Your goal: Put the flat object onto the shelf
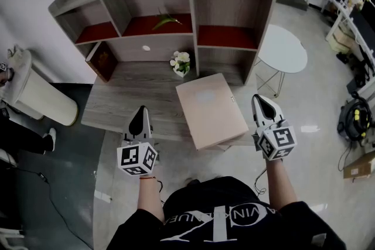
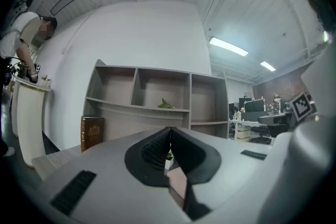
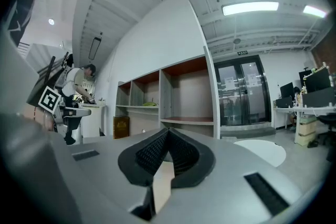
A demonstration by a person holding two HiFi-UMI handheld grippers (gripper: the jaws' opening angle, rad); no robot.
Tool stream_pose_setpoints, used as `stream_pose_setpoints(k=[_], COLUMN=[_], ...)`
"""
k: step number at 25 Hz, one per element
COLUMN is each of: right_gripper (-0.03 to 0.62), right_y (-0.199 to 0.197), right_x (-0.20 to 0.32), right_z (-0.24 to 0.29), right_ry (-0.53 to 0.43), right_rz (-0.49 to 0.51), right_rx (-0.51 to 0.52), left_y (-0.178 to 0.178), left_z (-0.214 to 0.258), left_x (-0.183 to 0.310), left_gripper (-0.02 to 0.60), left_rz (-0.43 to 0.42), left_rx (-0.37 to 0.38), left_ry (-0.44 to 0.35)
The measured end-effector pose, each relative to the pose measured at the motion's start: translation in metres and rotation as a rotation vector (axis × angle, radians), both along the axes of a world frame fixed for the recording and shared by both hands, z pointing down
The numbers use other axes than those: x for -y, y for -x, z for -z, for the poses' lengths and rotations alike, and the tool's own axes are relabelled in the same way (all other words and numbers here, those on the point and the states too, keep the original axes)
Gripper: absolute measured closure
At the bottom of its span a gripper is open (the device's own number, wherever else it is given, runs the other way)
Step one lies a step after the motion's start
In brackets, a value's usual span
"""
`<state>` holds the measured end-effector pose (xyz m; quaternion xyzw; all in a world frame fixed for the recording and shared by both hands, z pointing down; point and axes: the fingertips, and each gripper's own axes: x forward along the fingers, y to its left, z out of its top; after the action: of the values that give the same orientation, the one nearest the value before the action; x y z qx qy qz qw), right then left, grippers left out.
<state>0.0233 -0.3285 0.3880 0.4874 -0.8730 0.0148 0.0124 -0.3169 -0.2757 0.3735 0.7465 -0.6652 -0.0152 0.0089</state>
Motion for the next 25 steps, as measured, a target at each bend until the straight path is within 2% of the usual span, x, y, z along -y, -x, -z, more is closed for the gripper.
stream_pose_setpoints(k=[25], right_gripper=[0.585], right_y=[-0.001], right_x=[0.012], right_z=[-0.004], right_ry=[0.002], right_rz=[-0.009], right_rx=[-0.007], left_y=[-0.002], left_z=[0.000], left_x=[0.010], left_gripper=[0.577], left_rz=[-0.007], left_rx=[-0.009], left_ry=[-0.005])
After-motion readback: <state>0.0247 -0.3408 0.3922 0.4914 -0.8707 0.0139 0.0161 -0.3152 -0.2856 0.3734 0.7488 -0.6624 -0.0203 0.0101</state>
